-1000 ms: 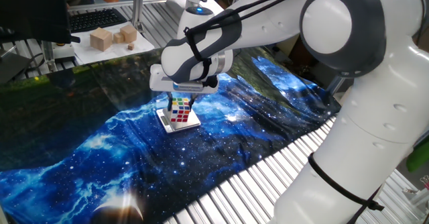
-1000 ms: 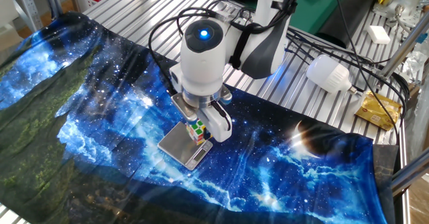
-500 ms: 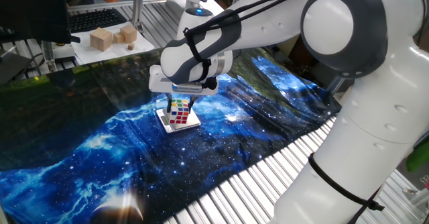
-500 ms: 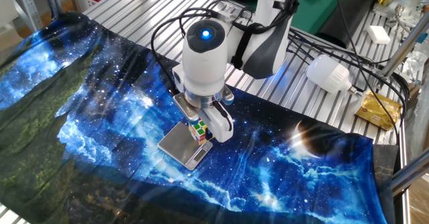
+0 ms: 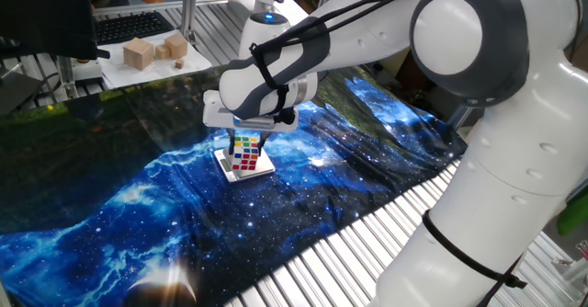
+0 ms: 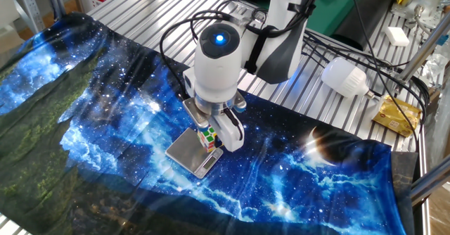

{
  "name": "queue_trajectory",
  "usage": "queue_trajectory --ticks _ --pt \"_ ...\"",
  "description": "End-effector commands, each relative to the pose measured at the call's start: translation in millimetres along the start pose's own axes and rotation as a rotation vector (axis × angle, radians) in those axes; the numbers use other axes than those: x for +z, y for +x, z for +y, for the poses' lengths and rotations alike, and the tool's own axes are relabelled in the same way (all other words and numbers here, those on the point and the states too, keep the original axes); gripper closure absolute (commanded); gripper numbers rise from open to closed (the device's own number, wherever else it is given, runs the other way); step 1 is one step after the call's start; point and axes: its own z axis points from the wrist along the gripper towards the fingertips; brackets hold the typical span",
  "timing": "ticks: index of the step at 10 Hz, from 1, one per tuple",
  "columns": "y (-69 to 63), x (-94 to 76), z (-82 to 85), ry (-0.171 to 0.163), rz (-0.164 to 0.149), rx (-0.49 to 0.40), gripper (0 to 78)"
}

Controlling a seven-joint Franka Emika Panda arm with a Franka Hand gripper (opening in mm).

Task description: Remove the object from the scale

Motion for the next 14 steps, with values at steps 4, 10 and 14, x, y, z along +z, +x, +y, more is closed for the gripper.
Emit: queue_trajectory --ticks 4,10,14 --pt "4.2 -0.7 -3.3 0.009 -0.01 0.002 76.3" --pt "31.1 0.1 -25.6 -0.01 -0.006 -0.068 76.3" --pt "53.7 7.7 -41.8 -0.02 0.003 -0.103 76.3"
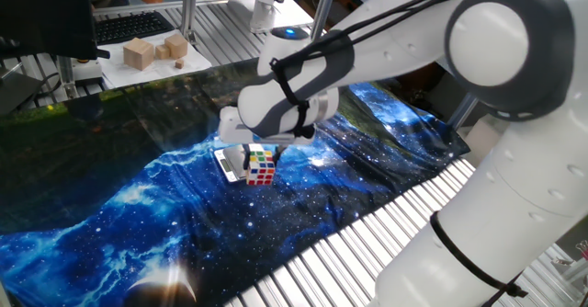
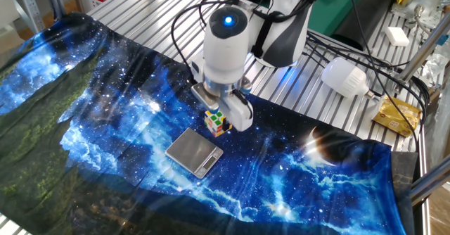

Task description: Remove the object from the scale

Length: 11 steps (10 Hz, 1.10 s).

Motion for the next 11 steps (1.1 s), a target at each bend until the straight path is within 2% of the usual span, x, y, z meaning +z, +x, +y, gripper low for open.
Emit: queue_trajectory --ticks 1,2,5,11 --pt "8.4 4.5 -6.1 -0.008 0.001 -0.015 76.3" --pt "13.4 14.6 -5.8 -0.008 -0.004 -0.021 76.3" --pt "18.0 29.3 -6.4 -0.008 -0.01 -0.041 76.3" --pt "16.7 51.3 -8.7 -0.012 -0.024 -0.054 76.3"
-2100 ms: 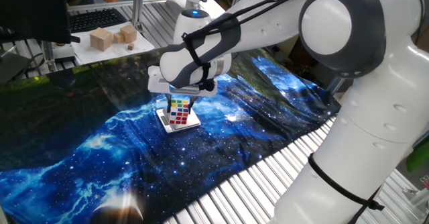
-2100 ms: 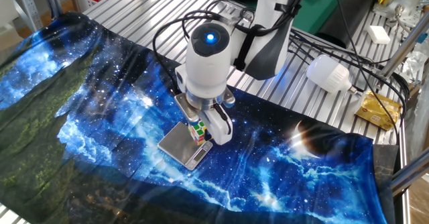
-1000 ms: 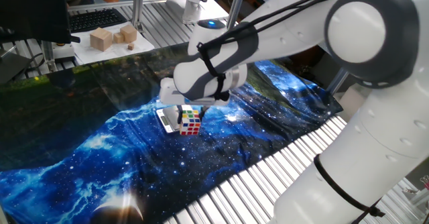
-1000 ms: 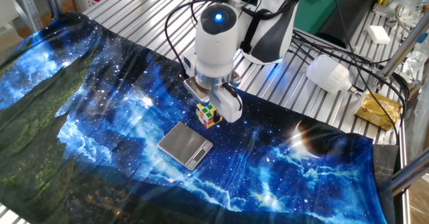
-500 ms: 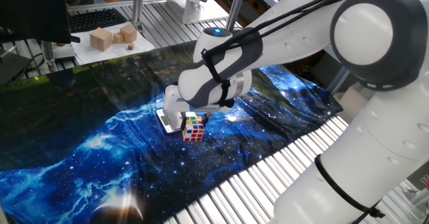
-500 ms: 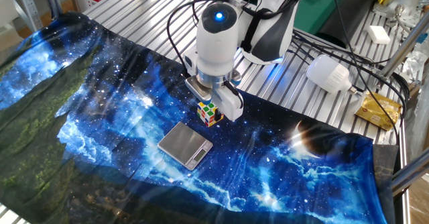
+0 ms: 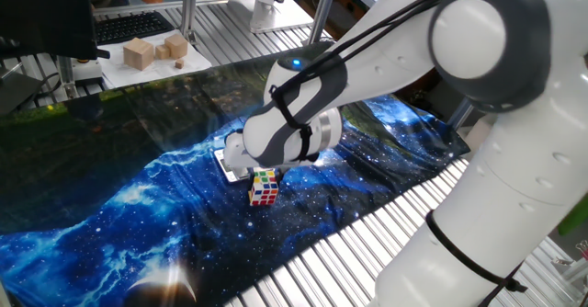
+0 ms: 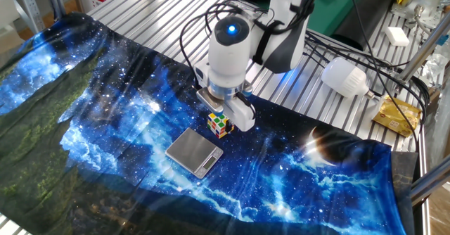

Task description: Remove the object from the scale

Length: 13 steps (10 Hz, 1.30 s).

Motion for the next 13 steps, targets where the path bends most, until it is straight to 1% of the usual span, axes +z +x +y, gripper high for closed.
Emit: queue_trajectory --ticks 1,2,3,7,8,13 --pt "-0.1 8.9 -0.8 -0.004 -0.011 -0.003 76.3" --pt "1.8 7.5 -0.1 -0.002 -0.012 0.024 76.3" --pt "2.3 7.3 0.1 -0.001 -0.011 0.01 76.3" --pt "2.2 11.8 0.2 -0.002 -0.018 0.005 76.3" --pt "2.2 11.8 0.2 -0.002 -0.018 0.005 0.2" --pt "2.2 11.8 0.2 -0.002 -0.018 0.005 0.2"
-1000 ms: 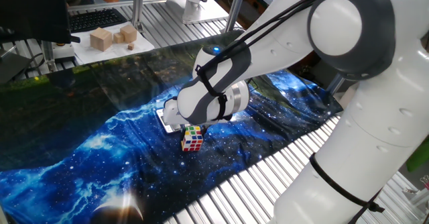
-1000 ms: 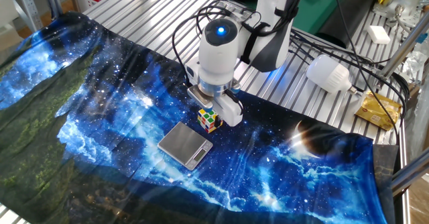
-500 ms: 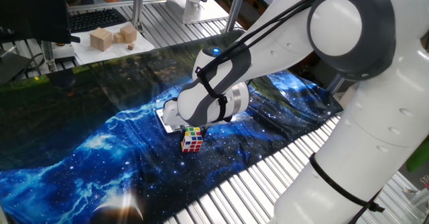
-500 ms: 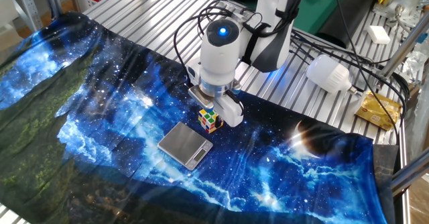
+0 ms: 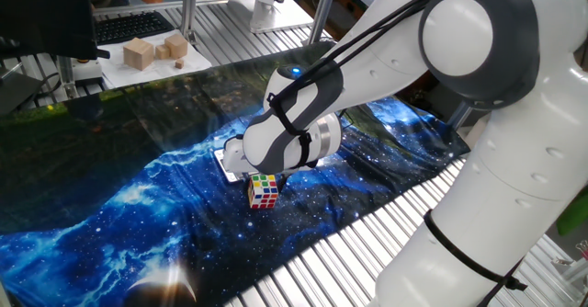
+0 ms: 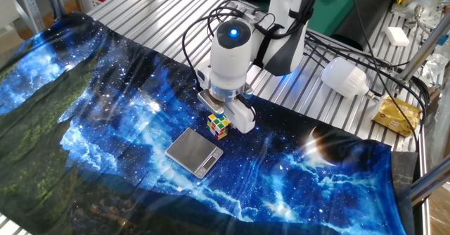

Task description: Remove the object from the scale

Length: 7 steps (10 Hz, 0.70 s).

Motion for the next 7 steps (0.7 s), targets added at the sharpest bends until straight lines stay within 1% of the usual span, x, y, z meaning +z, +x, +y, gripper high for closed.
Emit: queue_trajectory --ticks 1,3,4,7 --pt "-0.6 -0.2 0.2 -0.001 -0.003 -0.002 0.2" --pt "-0.6 -0.2 0.2 -0.001 -0.003 -0.002 0.2" --pt "4.1 -5.6 1.9 0.018 -0.015 0.007 0.2" --pt "5.8 -9.5 2.2 0.019 -0.019 0.003 0.2"
